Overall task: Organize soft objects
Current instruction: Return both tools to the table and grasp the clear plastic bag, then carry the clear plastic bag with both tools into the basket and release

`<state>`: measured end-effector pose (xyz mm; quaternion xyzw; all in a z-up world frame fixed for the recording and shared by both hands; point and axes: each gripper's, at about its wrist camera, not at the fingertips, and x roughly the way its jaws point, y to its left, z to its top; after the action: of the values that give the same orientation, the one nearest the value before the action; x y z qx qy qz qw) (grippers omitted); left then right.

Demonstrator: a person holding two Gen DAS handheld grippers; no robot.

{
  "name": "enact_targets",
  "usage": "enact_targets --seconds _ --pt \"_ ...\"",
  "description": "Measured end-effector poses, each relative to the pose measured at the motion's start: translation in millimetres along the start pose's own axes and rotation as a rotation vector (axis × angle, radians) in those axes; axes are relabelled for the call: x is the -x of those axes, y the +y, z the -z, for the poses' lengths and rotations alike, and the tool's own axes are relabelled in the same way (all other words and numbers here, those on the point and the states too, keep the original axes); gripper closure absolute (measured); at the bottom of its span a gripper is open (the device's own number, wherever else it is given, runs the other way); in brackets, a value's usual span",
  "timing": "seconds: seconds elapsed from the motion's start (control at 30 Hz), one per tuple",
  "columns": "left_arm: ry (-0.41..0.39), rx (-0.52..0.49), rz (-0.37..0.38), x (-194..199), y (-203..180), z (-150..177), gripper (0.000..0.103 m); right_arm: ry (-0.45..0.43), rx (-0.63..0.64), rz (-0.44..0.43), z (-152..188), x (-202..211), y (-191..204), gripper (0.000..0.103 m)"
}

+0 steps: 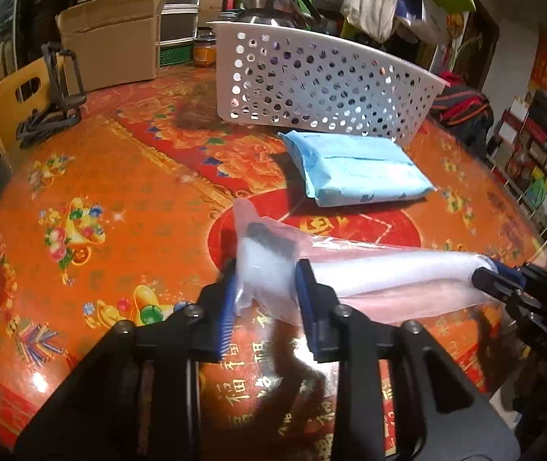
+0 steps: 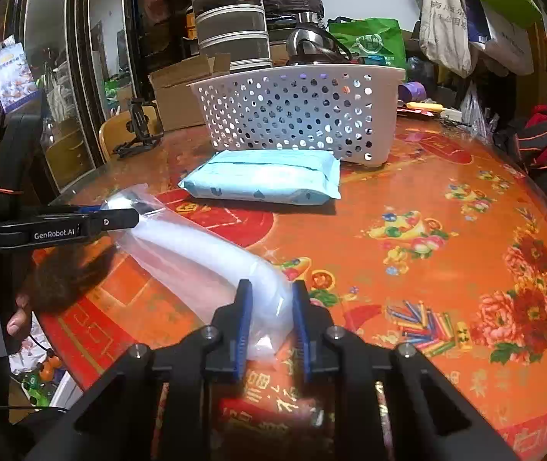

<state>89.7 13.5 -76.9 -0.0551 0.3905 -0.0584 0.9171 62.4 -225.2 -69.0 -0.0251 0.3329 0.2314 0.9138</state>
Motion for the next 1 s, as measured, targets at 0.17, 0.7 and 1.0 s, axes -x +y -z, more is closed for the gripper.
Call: enact_targets --seconds 0.17,0.7,1.0 --pt "-0.027 0.033 0.041 7.3 6.4 4.6 0.09 -0.015 0.009 -0.007 -2.6 4.2 -0.2 0.092" --pt "-0.116 0.039 0.05 40.9 -6.1 -3.3 0.092 -0.092 0.035 -0.009 -26.7 26.7 -5.7 0.092" --pt "-0.187 0.048 0.062 65.9 -17.3 -34.9 0.092 -0.145 0.051 -0.012 -64.2 42.7 -16.2 0.093"
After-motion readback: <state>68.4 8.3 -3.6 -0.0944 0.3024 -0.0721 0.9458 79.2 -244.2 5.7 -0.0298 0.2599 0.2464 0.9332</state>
